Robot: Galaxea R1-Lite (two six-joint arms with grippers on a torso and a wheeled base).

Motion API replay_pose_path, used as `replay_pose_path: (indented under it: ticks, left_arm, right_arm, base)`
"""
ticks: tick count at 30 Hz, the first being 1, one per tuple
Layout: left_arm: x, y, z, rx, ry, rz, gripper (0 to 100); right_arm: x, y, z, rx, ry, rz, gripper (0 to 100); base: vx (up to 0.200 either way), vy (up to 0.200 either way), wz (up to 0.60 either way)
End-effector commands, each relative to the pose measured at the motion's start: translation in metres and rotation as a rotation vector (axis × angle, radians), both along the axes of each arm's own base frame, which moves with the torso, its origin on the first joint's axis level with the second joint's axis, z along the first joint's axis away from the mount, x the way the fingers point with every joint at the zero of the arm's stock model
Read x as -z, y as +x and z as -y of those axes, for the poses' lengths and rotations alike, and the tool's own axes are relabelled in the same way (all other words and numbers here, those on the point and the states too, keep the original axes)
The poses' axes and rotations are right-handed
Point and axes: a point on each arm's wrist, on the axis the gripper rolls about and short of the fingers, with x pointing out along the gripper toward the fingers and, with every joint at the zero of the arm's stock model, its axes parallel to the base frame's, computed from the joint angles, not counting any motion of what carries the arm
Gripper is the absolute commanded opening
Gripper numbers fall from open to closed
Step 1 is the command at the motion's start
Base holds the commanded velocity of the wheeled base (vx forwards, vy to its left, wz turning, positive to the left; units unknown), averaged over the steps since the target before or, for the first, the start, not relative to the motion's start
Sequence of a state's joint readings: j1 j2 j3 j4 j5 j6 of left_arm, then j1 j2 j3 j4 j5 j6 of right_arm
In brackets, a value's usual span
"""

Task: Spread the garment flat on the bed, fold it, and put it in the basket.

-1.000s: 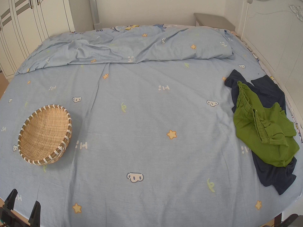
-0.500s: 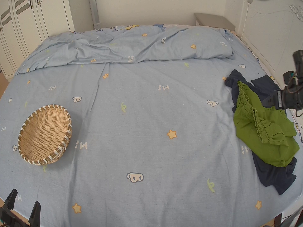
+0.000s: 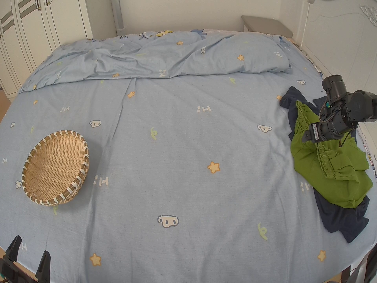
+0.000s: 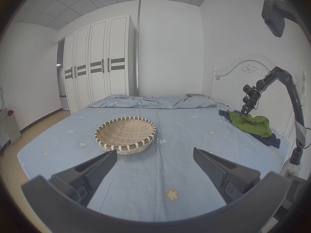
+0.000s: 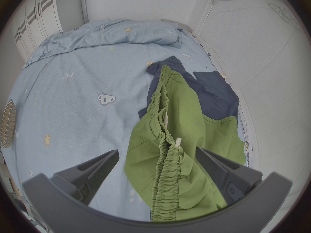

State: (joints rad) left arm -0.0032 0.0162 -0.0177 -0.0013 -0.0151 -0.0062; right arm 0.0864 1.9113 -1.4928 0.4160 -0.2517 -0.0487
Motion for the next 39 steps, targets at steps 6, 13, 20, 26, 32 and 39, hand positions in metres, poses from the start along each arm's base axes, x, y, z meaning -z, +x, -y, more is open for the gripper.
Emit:
replay_pose_path:
  ticks: [6, 13, 20, 26, 32, 39]
  left_arm:
    - [0.005, 0.001, 0.0, 0.0, -0.001, -0.012, 100]
    - [0.005, 0.001, 0.0, 0.0, -0.001, -0.014, 100]
    - [0.005, 0.001, 0.0, -0.001, -0.001, -0.015, 100]
    - [0.005, 0.001, 0.0, 0.0, -0.001, -0.015, 100]
    - [0.005, 0.001, 0.0, 0.0, -0.001, -0.014, 100]
    - [0.005, 0.001, 0.0, 0.0, -0.001, -0.014, 100]
  right_arm:
    - [0.017, 0.013, 0.007, 0.03, -0.018, -0.027, 100]
    - [0.023, 0.019, 0.015, 0.053, -0.019, -0.026, 100]
    - [0.029, 0.025, 0.018, 0.061, -0.019, -0.036, 0]
    - [0.033, 0.028, 0.02, 0.065, -0.019, -0.046, 0]
    - [0.01, 0.025, 0.019, 0.052, 0.006, -0.004, 0]
    - [-0.059, -0.012, 0.012, 0.007, 0.15, 0.049, 0]
  base:
    - [0.0, 0.0, 0.0]
    - [0.0, 0.0, 0.0]
    - [0.0, 0.0, 0.0]
    - [0.0, 0.0, 0.0]
    - [0.0, 0.0, 0.0]
    - [0.0, 0.0, 0.0]
